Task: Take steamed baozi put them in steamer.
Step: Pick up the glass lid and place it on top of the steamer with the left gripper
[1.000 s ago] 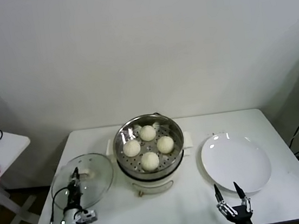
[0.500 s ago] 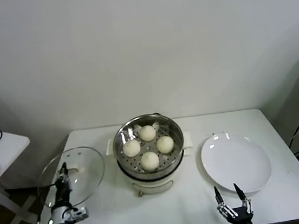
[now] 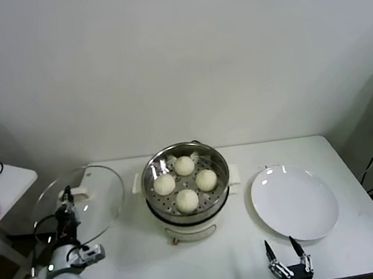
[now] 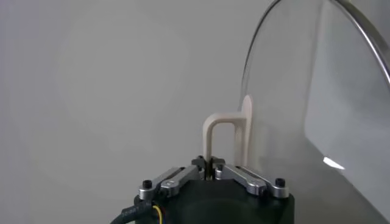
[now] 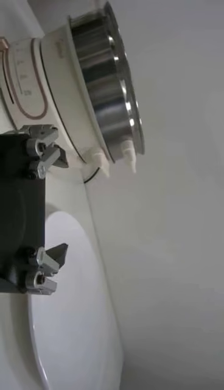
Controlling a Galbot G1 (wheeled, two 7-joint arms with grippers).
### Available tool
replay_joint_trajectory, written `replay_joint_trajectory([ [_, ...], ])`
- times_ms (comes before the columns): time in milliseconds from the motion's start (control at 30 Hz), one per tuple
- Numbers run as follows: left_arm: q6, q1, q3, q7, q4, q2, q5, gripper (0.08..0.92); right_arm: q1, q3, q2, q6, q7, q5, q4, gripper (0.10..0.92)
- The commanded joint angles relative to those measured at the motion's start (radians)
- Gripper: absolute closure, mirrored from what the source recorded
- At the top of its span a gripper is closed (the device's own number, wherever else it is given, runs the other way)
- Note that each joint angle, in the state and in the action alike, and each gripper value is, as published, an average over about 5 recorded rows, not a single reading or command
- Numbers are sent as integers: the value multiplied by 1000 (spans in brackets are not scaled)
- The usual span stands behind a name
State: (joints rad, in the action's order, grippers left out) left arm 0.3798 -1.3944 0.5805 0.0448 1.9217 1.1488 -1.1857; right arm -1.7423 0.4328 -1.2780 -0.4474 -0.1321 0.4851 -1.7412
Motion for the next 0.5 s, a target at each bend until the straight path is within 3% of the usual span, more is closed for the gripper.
replay_joint_trajectory([
  [33, 187, 42, -96, -173, 205, -65, 9, 862, 1, -2, 0, 12, 7, -27, 8, 203],
  [200, 236, 111, -173, -252, 235, -80, -24, 862, 4, -5, -4, 17, 13, -40, 11, 203],
  [500, 281, 181, -339, -312, 262, -80, -71, 862, 4, -5, -11, 24, 24, -55, 12, 203],
])
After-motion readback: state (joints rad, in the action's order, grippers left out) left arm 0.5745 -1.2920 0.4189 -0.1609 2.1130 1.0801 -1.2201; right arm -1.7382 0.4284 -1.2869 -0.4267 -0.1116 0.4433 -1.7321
